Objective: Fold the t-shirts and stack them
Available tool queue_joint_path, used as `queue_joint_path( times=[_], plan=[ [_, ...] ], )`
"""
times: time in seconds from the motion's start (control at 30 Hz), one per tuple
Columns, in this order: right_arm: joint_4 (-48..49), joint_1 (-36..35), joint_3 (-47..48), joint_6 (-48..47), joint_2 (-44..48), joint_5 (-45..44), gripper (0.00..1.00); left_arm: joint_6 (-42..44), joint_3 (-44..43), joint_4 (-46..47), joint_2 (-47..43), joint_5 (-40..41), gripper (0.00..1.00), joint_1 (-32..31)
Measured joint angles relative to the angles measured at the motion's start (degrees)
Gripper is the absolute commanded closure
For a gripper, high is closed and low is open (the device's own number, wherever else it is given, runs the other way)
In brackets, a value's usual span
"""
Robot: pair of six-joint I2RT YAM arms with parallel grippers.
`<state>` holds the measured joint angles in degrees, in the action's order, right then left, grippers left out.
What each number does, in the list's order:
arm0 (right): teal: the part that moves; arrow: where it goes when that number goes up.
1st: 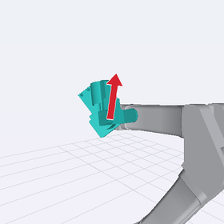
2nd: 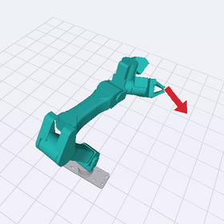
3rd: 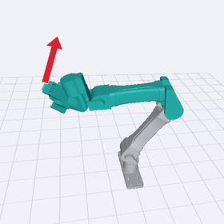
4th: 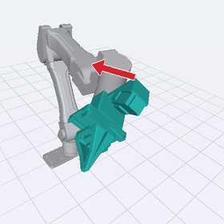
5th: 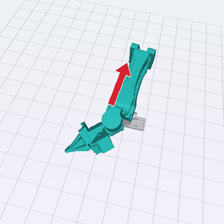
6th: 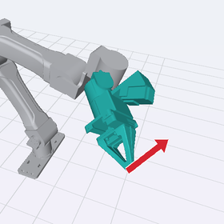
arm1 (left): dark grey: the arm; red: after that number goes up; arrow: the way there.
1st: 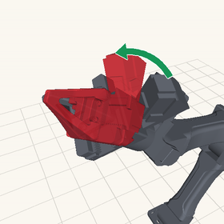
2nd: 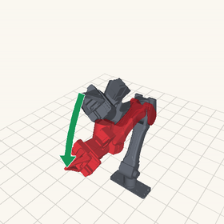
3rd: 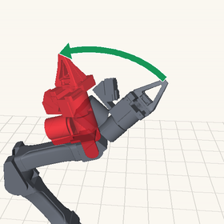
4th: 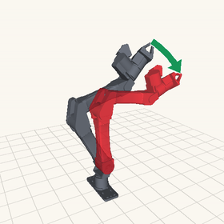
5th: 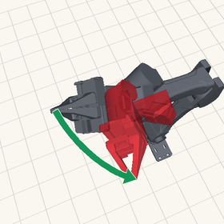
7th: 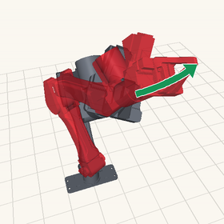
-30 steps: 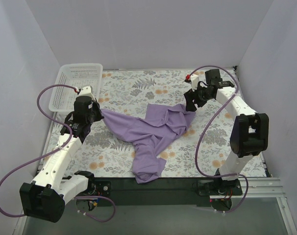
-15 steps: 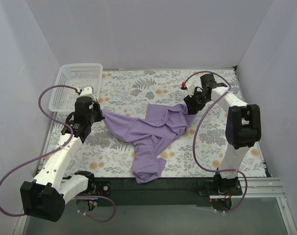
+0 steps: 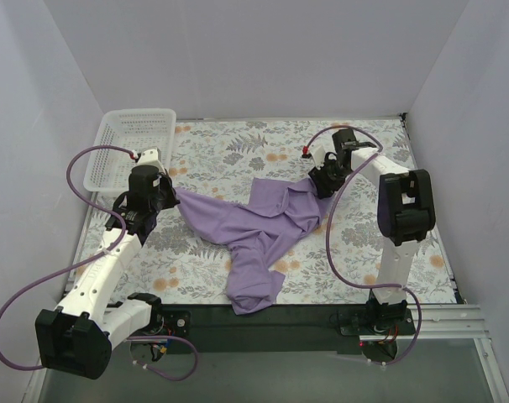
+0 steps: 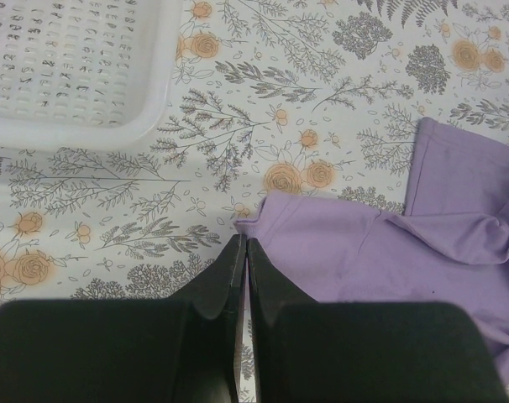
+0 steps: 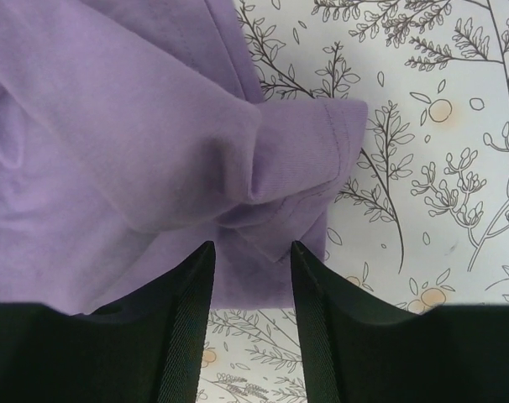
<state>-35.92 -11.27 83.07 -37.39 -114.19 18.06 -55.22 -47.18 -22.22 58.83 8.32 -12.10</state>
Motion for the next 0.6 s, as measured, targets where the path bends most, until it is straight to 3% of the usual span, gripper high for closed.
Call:
queue_joint_path(
  times=[0.13, 0.33, 0.47, 0.6],
  plan=[
    [0.0, 0.0, 0.4, 0.0, -1.1, -0.6, 0.57, 0.0, 0.0, 0.0, 0.1, -0.1, 1.0, 0.0],
    [0.1, -0.1, 1.3, 0.1, -1.4, -1.2, 0.72, 0.0, 0.0, 0.0, 0.4, -0.2, 1.0, 0.0],
    [0.1, -0.1, 1.3, 0.1, -1.4, -1.4, 0.97, 0.0, 0.0, 0.0, 0.6, -0.2, 1.0, 0.0],
    [0.1, -0.1, 1.3, 0.3, -1.4, -1.4, 0.99, 0.0, 0.0, 0.0, 0.7, -0.3, 1.0, 0.0]
  ],
)
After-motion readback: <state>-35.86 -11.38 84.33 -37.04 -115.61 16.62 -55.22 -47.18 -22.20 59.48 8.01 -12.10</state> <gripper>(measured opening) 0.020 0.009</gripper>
